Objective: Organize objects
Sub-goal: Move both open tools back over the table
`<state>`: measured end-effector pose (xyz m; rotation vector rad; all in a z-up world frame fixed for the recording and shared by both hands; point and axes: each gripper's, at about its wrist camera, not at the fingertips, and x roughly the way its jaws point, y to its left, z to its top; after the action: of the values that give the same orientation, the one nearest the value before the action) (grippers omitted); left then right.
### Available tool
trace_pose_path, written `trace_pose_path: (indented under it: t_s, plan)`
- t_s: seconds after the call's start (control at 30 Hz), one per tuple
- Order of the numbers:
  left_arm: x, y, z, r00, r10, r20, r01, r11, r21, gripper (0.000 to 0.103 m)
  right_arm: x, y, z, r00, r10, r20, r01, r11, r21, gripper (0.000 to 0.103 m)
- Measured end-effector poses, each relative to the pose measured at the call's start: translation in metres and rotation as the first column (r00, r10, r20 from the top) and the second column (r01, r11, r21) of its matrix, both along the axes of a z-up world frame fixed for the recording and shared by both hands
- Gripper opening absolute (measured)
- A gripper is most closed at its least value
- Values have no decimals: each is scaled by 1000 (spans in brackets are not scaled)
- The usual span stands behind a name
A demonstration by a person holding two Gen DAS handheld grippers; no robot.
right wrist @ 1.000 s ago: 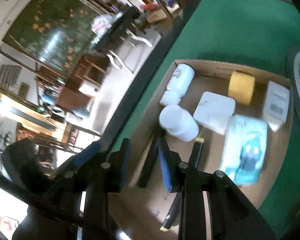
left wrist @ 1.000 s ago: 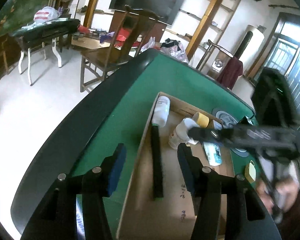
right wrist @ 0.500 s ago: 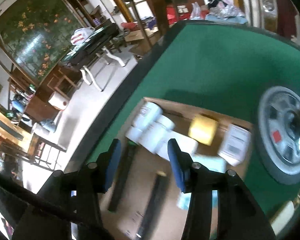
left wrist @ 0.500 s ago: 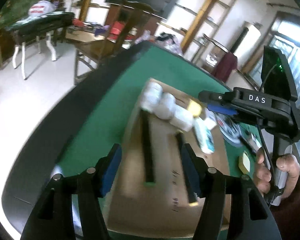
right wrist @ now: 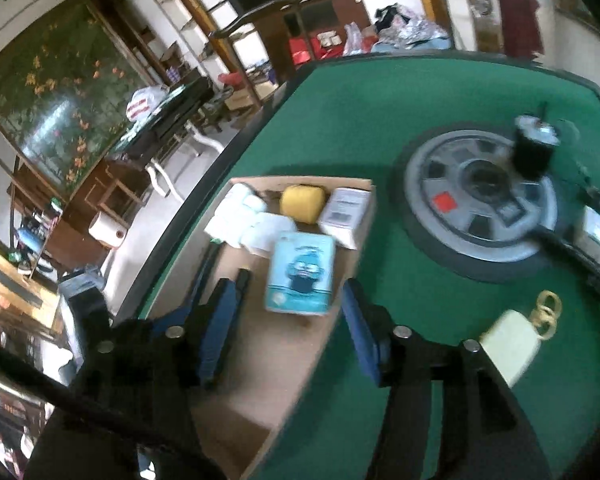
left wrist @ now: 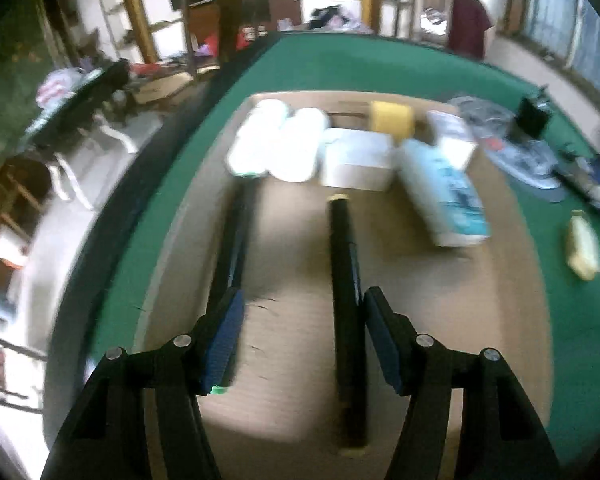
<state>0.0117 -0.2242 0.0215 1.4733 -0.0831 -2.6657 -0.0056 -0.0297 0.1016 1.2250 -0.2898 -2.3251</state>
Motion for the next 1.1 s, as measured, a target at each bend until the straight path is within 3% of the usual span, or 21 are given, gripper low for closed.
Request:
trace_pose_path:
  t_s: [0.13, 0.33, 0.57, 0.77, 0.9, 1.1]
  plan:
    - [0, -17, 9, 998, 49, -31, -48, 998, 29, 56, 8, 39, 1, 997, -70, -30, 70, 997, 13, 56]
    - [28, -30, 45, 990, 78, -120, -51, 976, 212, 56, 12, 106, -6, 981, -195, -13, 195, 981, -5, 56]
    - [66, 13, 71, 972, -41, -233, 120, 933, 338, 62, 25, 197, -17, 918, -398, 4, 397, 918, 14, 56]
    - [69, 62, 68, 963, -157, -219, 232, 897, 375, 62, 38, 254, -26, 864, -502, 26, 502, 864, 29, 56]
    - [72, 85, 60, 964, -194, -183, 252, 888, 385, 62, 36, 266, -25, 871, -491, 19, 490, 870, 48, 56]
    - [78, 103, 51, 967, -212, -143, 252, 881, 400, 62, -4, 261, -26, 922, -384, 49, 381, 922, 65, 56]
